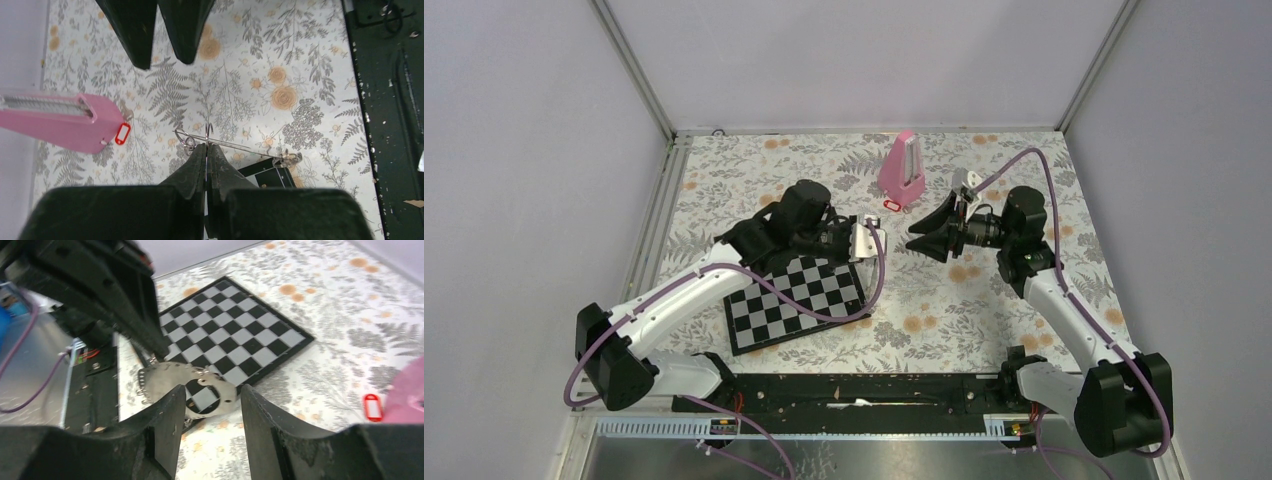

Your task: Put the keys on the keyring

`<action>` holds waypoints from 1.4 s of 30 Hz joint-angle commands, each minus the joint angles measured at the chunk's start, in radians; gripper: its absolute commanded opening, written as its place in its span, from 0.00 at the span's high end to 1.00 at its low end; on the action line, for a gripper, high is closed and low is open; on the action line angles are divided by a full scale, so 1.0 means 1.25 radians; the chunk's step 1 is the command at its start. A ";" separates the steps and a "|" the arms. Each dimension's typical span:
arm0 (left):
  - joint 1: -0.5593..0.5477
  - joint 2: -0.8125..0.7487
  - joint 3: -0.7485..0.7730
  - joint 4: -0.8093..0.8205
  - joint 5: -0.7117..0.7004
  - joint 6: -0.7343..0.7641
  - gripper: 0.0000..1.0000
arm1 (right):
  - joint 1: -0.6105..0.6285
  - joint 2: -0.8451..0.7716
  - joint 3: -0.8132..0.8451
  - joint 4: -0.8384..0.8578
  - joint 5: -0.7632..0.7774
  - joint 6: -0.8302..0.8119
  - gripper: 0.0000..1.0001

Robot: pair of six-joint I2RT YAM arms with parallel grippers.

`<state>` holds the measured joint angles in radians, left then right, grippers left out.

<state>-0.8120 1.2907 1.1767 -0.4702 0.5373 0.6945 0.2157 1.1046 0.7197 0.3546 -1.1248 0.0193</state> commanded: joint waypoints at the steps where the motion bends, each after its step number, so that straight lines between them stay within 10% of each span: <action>1: 0.001 -0.042 -0.013 0.057 -0.062 -0.022 1.00 | -0.003 0.017 0.072 -0.138 0.147 -0.126 0.48; 24: 0.009 -0.071 0.040 -0.052 0.002 -0.161 1.00 | 0.065 0.681 0.590 -0.526 0.550 -0.447 0.52; 42: 0.009 -0.040 0.067 -0.067 -0.003 -0.163 1.00 | 0.119 0.814 0.698 -0.562 0.650 -0.542 0.51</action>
<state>-0.8051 1.2415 1.1995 -0.5957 0.5133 0.4992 0.3592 2.1056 1.5383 -0.3275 -0.3485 -0.6167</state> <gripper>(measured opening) 0.010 0.483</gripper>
